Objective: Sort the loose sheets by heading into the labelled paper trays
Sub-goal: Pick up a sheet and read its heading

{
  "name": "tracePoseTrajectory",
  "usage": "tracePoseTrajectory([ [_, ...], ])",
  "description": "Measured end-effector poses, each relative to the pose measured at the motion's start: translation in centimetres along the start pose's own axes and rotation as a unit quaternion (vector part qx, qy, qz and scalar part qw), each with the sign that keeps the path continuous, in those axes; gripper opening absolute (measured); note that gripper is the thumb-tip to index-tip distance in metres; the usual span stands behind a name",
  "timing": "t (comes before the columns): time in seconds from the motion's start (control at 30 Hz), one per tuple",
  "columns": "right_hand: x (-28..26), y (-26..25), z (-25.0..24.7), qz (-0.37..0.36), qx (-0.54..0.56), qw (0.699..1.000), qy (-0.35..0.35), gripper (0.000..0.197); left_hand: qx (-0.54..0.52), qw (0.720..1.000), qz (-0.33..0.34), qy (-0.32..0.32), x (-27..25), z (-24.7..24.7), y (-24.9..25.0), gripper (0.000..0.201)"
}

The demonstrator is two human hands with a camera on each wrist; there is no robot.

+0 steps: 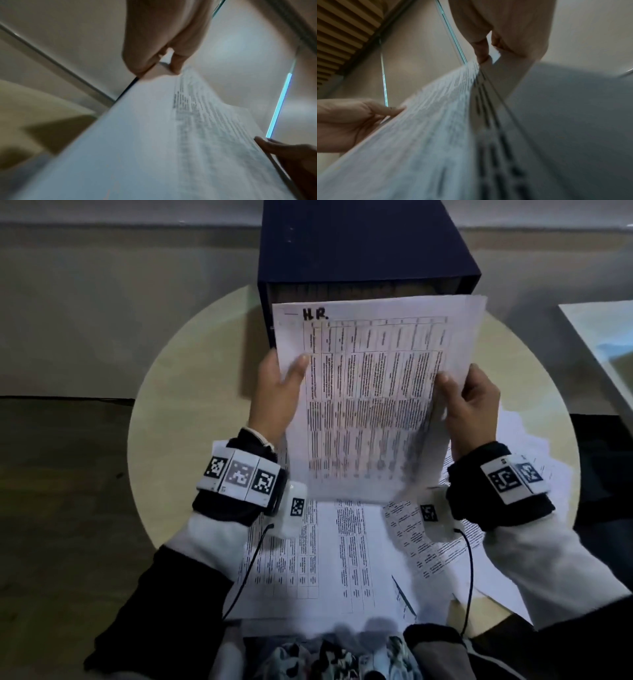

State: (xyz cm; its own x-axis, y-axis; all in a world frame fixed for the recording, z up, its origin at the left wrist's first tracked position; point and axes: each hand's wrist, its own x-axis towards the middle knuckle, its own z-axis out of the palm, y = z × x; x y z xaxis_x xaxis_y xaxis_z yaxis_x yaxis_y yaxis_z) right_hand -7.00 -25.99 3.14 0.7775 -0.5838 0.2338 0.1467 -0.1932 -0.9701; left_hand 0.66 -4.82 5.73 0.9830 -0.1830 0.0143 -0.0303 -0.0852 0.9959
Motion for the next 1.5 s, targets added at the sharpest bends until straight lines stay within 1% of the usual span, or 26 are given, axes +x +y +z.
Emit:
tracePoseTrajectory([
  [0.03,0.3,0.1,0.2,-0.001,-0.03,1.0,0.005,0.015,0.007,1.0,-0.016,0.011,0.6,0.2,-0.5,0.034],
  [0.07,0.5,0.4,0.3,0.005,-0.057,0.998,0.003,0.018,0.014,0.999,-0.048,0.013,1.2,0.3,-1.3,0.032],
  [0.17,0.1,3.3,0.0,0.063,-0.13,0.989,-0.017,0.011,0.038,0.984,-0.171,-0.021,1.3,0.8,-4.7,0.039],
  [0.23,-0.8,5.6,-0.3,0.104,-0.165,0.981,-0.019,0.008,0.054,0.973,-0.22,-0.05,0.4,1.1,-6.8,0.04],
  [0.33,-2.0,7.3,-0.6,0.173,-0.139,0.975,0.002,0.01,0.06,0.957,-0.265,-0.098,-1.5,1.4,-9.0,0.041],
  [0.4,-2.3,7.6,-0.7,0.208,-0.122,0.97,0.021,0.012,0.064,0.947,-0.292,-0.115,-2.6,1.5,-10.1,0.043],
  [0.47,-2.0,7.6,-0.7,0.226,-0.1,0.969,0.025,0.016,0.058,0.952,-0.285,-0.098,-3.0,1.8,-10.7,0.042],
  [0.53,-1.3,7.2,-0.6,0.232,-0.09,0.969,0.014,0.019,0.039,0.96,-0.272,-0.058,-2.6,1.9,-10.5,0.038],
  [0.6,-0.6,6.7,-0.5,0.237,-0.105,0.966,-0.017,0.009,0.025,0.962,-0.27,-0.027,-1.3,1.9,-10.0,0.036],
  [0.63,-0.4,6.6,-0.6,0.247,-0.112,0.962,-0.029,0.01,0.026,0.962,-0.273,-0.019,-0.5,2.0,-9.6,0.036],
  [0.7,-0.7,7.0,-1.0,0.265,-0.091,0.958,-0.055,0.006,0.036,0.961,-0.273,-0.012,1.1,2.1,-8.9,0.036],
  [0.77,-1.5,7.7,-1.5,0.263,-0.065,0.959,-0.079,0.017,0.046,0.959,-0.279,-0.01,2.5,2.1,-8.4,0.036],
  [0.87,-3.1,8.9,-2.6,0.273,-0.047,0.955,-0.103,0.022,0.053,0.951,-0.303,-0.008,3.8,2.1,-8.3,0.042],
  [1.03,-5.1,10.0,-3.5,0.295,-0.033,0.944,-0.143,0.016,0.042,0.949,-0.31,0.019,3.3,2.2,-9.9,0.05],
  [1.1,-5.3,9.7,-3.5,0.298,-0.028,0.941,-0.156,0.016,0.044,0.952,-0.3,0.034,2.9,2.1,-10.5,0.046],
  [1.2,-5.0,8.8,-3.1,0.308,-0.022,0.934,-0.178,0.01,0.025,0.95,-0.308,0.051,3.9,1.8,-10.5,0.053],
  [1.23,-4.9,8.6,-2.9,0.315,-0.02,0.931,-0.183,0.012,0.013,0.951,-0.306,0.053,4.4,1.8,-9.7,0.054],
  [1.3,-4.4,8.2,-2.5,0.327,-0.013,0.925,-0.194,0.024,-0.004,0.951,-0.302,0.06,5.6,1.7,-8.3,0.056],
  [1.37,-3.8,7.6,-2.0,0.328,0.012,0.926,-0.184,0.026,-0.02,0.953,-0.298,0.051,7.0,1.7,-7.5,0.06],
  [1.4,-3.3,7.2,-1.7,0.329,0.035,0.928,-0.169,0.025,-0.025,0.952,-0.301,0.045,7.7,1.5,-8.2,0.066],
  [1.43,-2.8,7.0,-1.4,0.334,0.06,0.929,-0.148,0.025,-0.024,0.951,-0.306,0.035,9.1,1.0,-10.6,0.076],
  [1.47,-2.2,6.7,-1.0,0.339,0.085,0.928,-0.126,0.024,-0.026,0.949,-0.314,0.028,9.8,0.7,-12.0,0.085],
  [1.5,-1.5,6.6,-0.6,0.344,0.106,0.927,-0.104,0.024,-0.034,0.947,-0.318,0.017,10.2,0.3,-13.0,0.085],
])
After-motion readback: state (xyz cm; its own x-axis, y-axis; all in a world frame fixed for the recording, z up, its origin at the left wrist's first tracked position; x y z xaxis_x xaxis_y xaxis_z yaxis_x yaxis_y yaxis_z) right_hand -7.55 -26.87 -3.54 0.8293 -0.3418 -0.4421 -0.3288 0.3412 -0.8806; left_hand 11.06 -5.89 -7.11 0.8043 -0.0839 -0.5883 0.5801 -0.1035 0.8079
